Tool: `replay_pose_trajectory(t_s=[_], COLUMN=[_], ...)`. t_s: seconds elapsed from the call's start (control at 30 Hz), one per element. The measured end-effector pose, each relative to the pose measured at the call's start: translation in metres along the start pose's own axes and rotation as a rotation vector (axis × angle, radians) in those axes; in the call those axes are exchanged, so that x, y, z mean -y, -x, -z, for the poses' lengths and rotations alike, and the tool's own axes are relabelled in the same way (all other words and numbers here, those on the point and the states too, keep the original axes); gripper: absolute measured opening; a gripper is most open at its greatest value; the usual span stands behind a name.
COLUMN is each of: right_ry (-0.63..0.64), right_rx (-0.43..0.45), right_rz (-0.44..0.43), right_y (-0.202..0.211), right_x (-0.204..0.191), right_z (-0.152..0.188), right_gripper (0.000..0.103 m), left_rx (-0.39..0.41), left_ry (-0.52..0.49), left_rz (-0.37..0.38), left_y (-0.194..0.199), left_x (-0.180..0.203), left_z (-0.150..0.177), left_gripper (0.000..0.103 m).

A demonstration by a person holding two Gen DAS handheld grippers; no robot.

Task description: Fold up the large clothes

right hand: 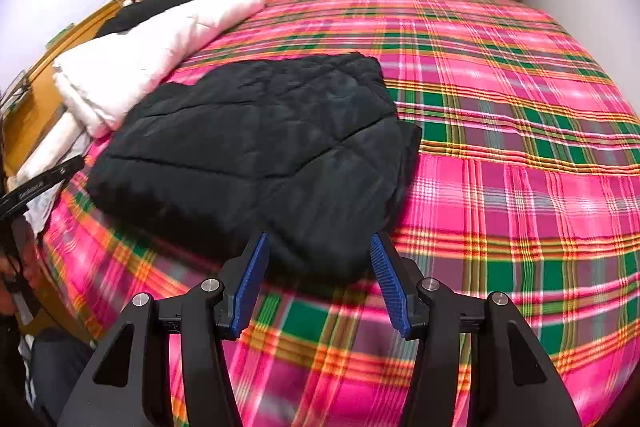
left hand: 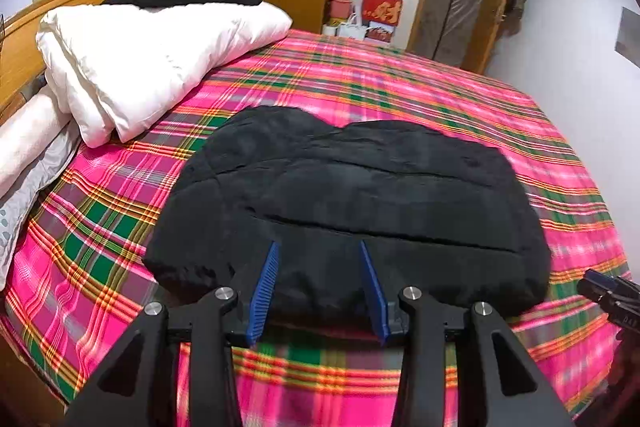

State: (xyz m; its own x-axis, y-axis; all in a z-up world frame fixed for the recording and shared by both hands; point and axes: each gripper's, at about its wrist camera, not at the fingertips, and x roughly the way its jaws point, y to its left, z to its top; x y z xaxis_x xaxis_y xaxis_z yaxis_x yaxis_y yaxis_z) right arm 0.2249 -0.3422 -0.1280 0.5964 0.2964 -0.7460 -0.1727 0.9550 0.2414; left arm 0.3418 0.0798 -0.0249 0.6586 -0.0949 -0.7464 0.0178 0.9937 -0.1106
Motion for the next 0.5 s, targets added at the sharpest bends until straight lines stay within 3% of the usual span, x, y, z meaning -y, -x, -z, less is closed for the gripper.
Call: replay_pose_trajectory(t_s=[0.5], right_ry=[0.055], right_rx=[0.103], right_rz=[-0.031], right_y=[0.091], right_x=[-0.047], right_z=[0.069], right_gripper=[0.054], left_rx=[0.034], left_ry=[-0.022], left_rz=[0.031], left_y=[0.11], left_x=[0.054], left_z=[0.064], left_gripper=[0.048])
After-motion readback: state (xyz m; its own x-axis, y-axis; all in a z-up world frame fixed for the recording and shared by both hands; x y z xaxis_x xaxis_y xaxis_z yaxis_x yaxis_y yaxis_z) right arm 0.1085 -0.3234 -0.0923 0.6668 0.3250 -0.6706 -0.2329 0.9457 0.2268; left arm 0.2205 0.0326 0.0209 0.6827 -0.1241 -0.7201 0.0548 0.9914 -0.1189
